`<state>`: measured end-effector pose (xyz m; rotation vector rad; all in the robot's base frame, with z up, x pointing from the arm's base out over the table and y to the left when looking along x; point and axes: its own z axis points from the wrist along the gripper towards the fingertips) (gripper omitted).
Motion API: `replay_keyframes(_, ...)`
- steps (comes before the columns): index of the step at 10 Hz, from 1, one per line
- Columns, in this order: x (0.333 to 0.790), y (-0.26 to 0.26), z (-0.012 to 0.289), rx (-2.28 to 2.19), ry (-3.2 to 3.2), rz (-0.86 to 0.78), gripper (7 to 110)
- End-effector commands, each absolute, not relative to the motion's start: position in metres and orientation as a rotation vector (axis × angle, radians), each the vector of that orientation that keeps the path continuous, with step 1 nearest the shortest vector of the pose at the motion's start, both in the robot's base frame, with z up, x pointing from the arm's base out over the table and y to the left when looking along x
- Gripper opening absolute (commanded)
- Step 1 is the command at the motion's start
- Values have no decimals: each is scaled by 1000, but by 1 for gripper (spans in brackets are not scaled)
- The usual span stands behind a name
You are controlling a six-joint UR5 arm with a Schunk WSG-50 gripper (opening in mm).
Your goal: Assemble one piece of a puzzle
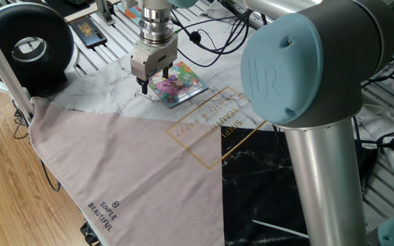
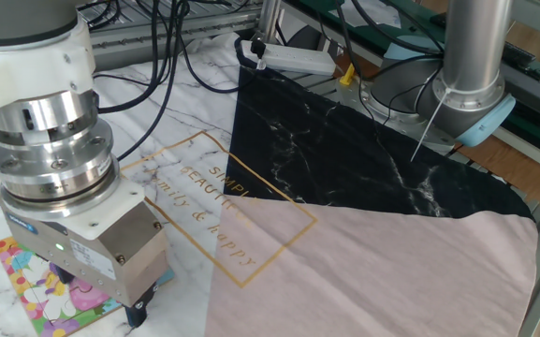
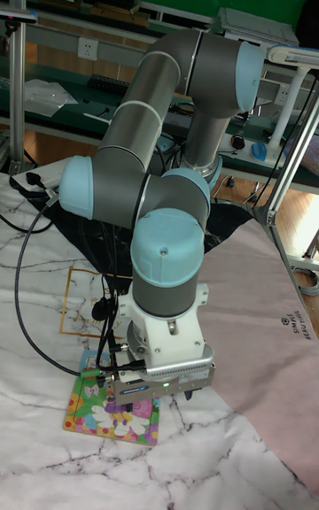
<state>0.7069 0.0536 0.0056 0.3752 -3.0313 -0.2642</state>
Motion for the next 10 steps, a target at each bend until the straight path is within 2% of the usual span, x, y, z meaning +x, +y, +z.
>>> replay_keyframes(1, 705, 58, 6, 343, -3022, -305, 88)
replay_keyframes(10, 704, 59, 2, 340, -3014, -317, 88)
